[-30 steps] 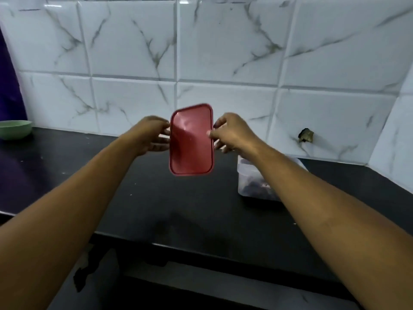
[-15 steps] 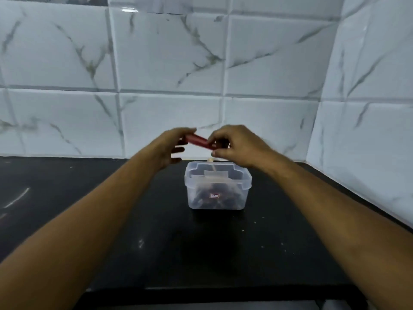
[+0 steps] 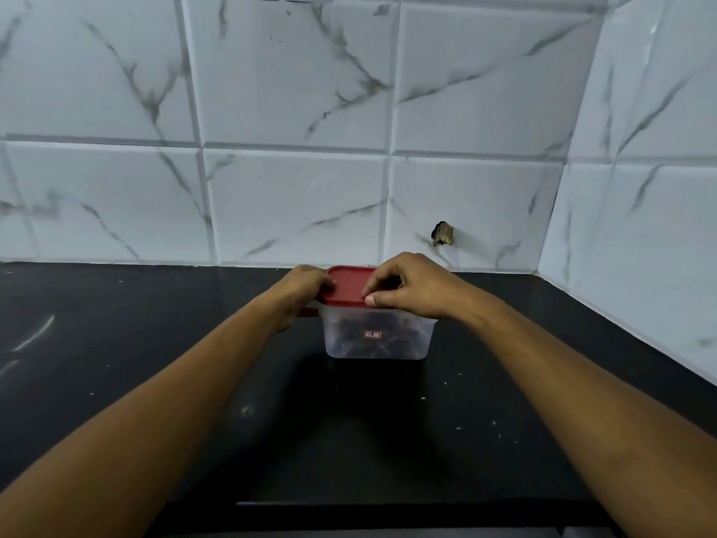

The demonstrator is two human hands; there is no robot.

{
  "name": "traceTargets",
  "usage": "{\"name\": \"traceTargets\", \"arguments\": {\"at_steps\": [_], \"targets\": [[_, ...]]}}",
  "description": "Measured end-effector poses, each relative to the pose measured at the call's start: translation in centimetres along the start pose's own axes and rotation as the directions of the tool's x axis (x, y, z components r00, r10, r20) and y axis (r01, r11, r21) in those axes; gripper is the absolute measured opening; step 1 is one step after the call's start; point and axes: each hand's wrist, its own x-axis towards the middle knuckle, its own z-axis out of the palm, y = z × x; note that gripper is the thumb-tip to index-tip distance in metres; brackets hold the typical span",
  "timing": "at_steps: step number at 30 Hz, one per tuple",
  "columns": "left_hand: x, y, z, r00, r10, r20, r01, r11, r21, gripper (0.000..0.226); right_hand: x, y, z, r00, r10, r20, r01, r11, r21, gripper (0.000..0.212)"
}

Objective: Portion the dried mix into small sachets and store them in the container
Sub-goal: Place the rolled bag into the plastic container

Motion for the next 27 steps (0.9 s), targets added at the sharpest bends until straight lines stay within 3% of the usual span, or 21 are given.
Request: {"name": "traceTargets", "arguments": {"at_steps": [5,7,9,12,18,27], "targets": [[-0.2,0.0,0.3,1.000,0.013,0.000,-0.013,0.994,-0.105,0.038,0.7,2.1,-0.7,0.963,0.171,-0.209,-0.181,0.983,-0.032,0.025],[-0.3,0.3,0.5,1.000,0.004,-0.014,-0.006,0.994,-0.105,0.029,0.8,3.2,-0.6,0.928,0.271,-0.255,-0.287,0.958,-0.026,0.038],[-0.3,0.3,0.8,1.000,-0.016,-0.024,0.014,0.995,-0.100,0.018,1.0,4.1,-0.3,0.892,0.390,-0.229,-0.390,0.919,0.046,0.045],[-0.1,0.2,1.3,0.998,-0.044,-0.052,0.037,0.991,-0.132,0.019,1.4,4.9,0.2,0.831,0.534,-0.154,-0.486,0.832,0.267,0.028],[0.4,0.2,1.5,0.994,-0.076,-0.083,0.060,0.981,-0.182,0.020,2.2,5.7,0.4,0.734,0.664,-0.140,-0.516,0.680,0.521,0.026],[1.4,0.7,2.2,0.978,-0.181,-0.102,0.152,0.958,-0.242,0.014,3.4,6.5,0.8,0.695,0.714,-0.091,-0.517,0.583,0.627,0.021]]}}
